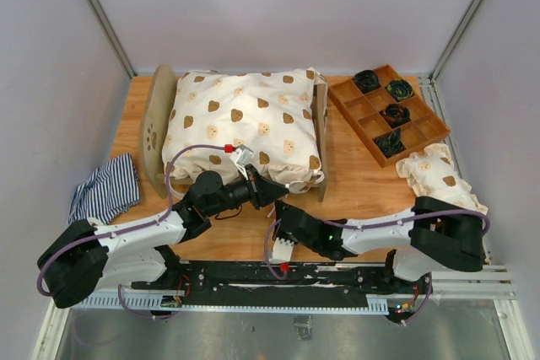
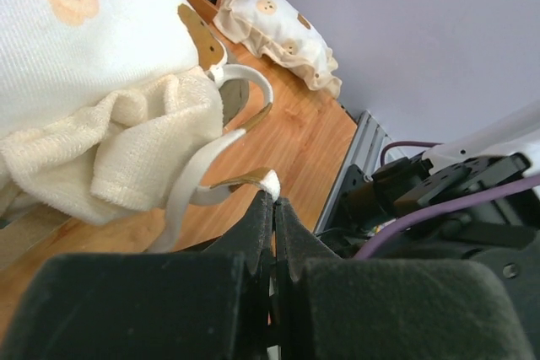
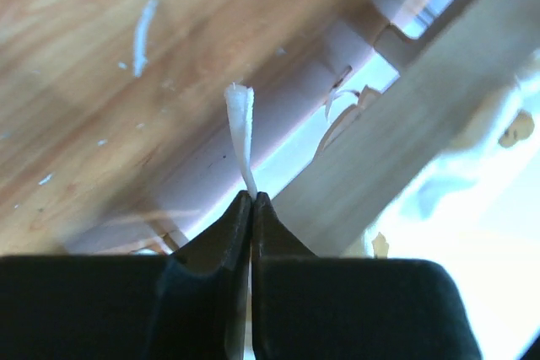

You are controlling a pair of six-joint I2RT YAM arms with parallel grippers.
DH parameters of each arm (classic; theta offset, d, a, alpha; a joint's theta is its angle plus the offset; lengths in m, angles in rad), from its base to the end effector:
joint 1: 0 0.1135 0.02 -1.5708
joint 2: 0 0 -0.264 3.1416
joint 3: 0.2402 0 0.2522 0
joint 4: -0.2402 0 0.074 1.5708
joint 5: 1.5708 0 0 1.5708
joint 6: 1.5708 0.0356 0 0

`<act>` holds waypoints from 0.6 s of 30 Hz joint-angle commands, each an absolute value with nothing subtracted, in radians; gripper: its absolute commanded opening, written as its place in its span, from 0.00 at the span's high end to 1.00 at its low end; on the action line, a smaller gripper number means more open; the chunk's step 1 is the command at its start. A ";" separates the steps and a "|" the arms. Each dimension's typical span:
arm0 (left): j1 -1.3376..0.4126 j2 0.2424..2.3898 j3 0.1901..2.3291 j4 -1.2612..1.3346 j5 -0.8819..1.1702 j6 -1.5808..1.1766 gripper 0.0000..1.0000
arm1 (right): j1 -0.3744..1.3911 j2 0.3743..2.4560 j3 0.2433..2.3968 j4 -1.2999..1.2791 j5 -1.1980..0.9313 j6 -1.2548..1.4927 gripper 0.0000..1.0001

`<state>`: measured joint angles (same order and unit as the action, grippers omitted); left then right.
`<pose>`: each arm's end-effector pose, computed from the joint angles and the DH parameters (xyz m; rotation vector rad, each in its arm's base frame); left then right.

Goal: Set up the pet bed

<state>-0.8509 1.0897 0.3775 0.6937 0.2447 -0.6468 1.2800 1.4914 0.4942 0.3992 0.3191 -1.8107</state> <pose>0.1458 -0.1794 0.2309 0.3887 1.7206 -1.3281 0.0885 0.2569 0.1428 -2.1938 0.2430 -0.6465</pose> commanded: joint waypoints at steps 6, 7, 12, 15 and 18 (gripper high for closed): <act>-0.839 1.090 0.349 0.657 0.198 -0.588 1.00 | 1.314 1.155 0.432 0.305 0.201 -1.086 1.00; -0.839 1.087 0.342 0.657 0.193 -0.588 1.00 | 1.314 1.107 0.413 0.313 0.186 -1.006 1.00; -0.839 1.087 0.321 0.657 0.197 -0.584 1.00 | 1.315 0.900 0.332 0.371 0.196 -0.582 1.00; -0.839 1.087 0.299 0.658 0.200 -0.586 1.00 | 1.315 0.797 0.287 0.420 0.305 -0.362 1.00; -0.840 1.086 0.272 0.658 0.204 -0.586 1.00 | 1.312 0.720 0.280 0.374 0.433 -0.195 1.00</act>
<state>-0.8474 1.0897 0.3065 0.6483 0.2062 -0.6056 1.3045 0.7971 0.2996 0.3599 0.2714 -0.5781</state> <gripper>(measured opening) 0.011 0.011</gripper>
